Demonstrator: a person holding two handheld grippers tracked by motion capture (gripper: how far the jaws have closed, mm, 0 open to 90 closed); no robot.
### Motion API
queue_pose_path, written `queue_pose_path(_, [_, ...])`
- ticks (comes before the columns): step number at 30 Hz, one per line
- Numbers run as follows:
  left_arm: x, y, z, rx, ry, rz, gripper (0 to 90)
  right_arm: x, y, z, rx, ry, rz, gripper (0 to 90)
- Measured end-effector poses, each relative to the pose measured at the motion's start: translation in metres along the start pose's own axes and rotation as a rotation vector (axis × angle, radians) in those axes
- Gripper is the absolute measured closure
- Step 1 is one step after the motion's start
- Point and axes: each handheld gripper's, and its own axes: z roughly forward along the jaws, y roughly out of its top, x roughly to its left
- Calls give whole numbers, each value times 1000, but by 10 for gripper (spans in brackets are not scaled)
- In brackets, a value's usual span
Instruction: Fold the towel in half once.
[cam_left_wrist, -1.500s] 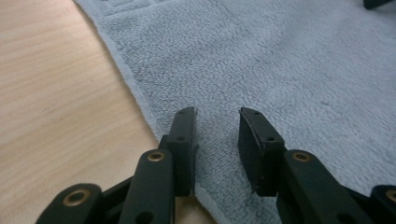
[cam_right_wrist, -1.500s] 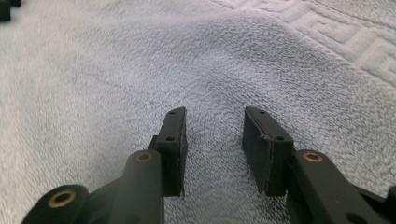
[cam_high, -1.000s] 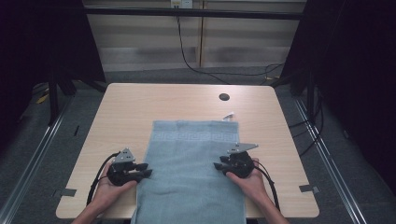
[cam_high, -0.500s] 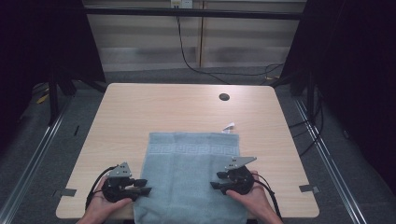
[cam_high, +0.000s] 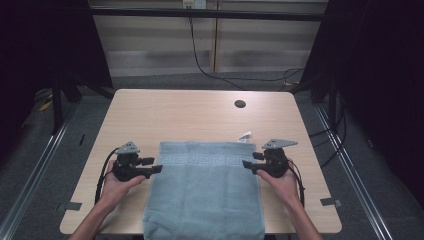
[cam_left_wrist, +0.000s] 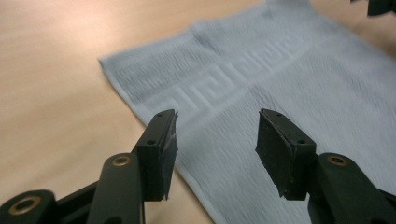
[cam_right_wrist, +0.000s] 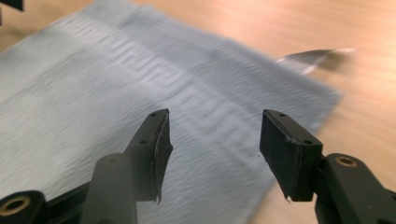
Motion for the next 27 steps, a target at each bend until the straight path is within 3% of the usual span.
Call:
queue_pose_path(2, [4, 3, 2, -9, 15, 8, 471, -6, 2, 1, 3, -8, 7, 417])
queue_pose_path(3, [7, 5, 4, -24, 18, -8, 471, -15, 6, 4, -4, -30, 19, 417])
queue_pose_path(4, [15, 10, 10, -15, 41, -1, 470, -19, 8, 6, 1, -35, 18, 417])
queue_pose_path(8, [28, 18, 19, -33, 73, -39, 470, -34, 14, 12, -8, -50, 44, 424])
queue_pose_path(11, [35, 26, 27, -30, 75, -49, 470, -41, 16, 21, 20, -62, 42, 427])
queue_pose_path(15, [37, 27, 39, -19, 81, -51, 472, -43, 14, 30, 34, -80, 45, 426])
queue_pose_path(17, [36, 24, 44, 7, 85, -33, 473, -46, 13, 35, 48, -93, 24, 434])
queue_pose_path(19, [35, 21, 48, 23, 86, -24, 473, -50, 12, 38, 36, -113, 46, 427])
queue_pose_path(22, [33, 19, 52, 42, 93, -7, 478, -56, 8, 43, 46, -102, 57, 429])
queue_pose_path(25, [36, 19, 51, 29, 95, -18, 478, -57, 5, 48, 60, -101, 51, 445])
queue_pose_path(27, [41, 19, 49, 25, 95, -30, 475, -56, 6, 50, 42, -89, 44, 496])
